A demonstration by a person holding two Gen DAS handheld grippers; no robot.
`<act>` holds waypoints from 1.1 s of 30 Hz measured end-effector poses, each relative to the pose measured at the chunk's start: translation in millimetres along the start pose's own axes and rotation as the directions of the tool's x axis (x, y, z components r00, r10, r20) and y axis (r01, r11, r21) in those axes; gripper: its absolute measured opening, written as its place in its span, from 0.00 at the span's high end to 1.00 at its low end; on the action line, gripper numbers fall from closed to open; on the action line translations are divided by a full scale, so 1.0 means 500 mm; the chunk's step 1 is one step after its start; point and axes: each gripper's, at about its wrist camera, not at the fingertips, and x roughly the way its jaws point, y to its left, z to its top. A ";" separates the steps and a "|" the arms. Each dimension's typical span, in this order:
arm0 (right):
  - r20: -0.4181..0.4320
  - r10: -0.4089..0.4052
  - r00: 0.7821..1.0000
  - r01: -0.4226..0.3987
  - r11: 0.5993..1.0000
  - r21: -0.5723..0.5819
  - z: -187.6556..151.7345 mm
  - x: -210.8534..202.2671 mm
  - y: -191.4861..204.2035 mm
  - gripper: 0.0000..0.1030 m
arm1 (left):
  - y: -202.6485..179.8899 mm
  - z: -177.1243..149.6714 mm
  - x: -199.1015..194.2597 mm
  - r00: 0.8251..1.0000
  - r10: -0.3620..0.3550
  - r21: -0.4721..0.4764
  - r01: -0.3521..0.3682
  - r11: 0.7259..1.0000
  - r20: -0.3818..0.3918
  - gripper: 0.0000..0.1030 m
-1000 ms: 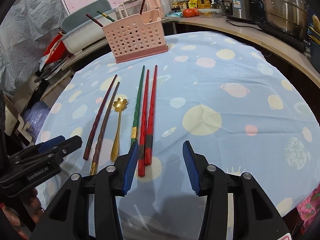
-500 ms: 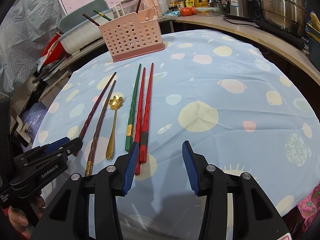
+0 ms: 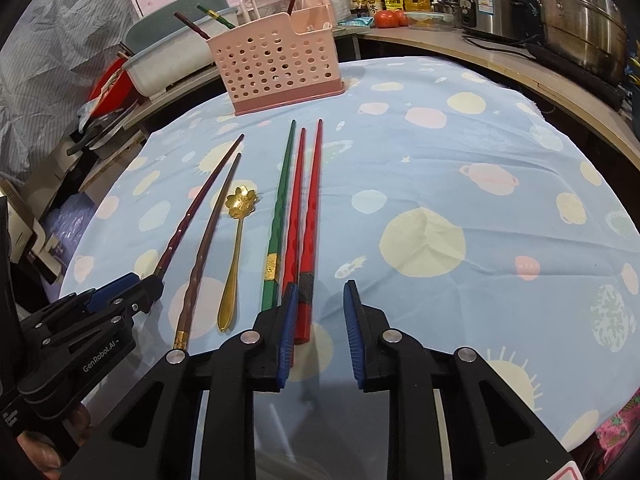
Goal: Organize utensils
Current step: 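Grasp a dark red chopstick with the left tool while the right tool grasps a red chopstick, then lift both held chopsticks and carry them over the pink basket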
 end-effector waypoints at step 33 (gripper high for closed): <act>0.031 -0.007 0.999 0.006 1.000 0.004 0.000 -0.025 -0.015 0.93 | 0.011 -0.010 -0.021 0.997 -0.077 -0.020 0.077 0.997 -0.029 0.93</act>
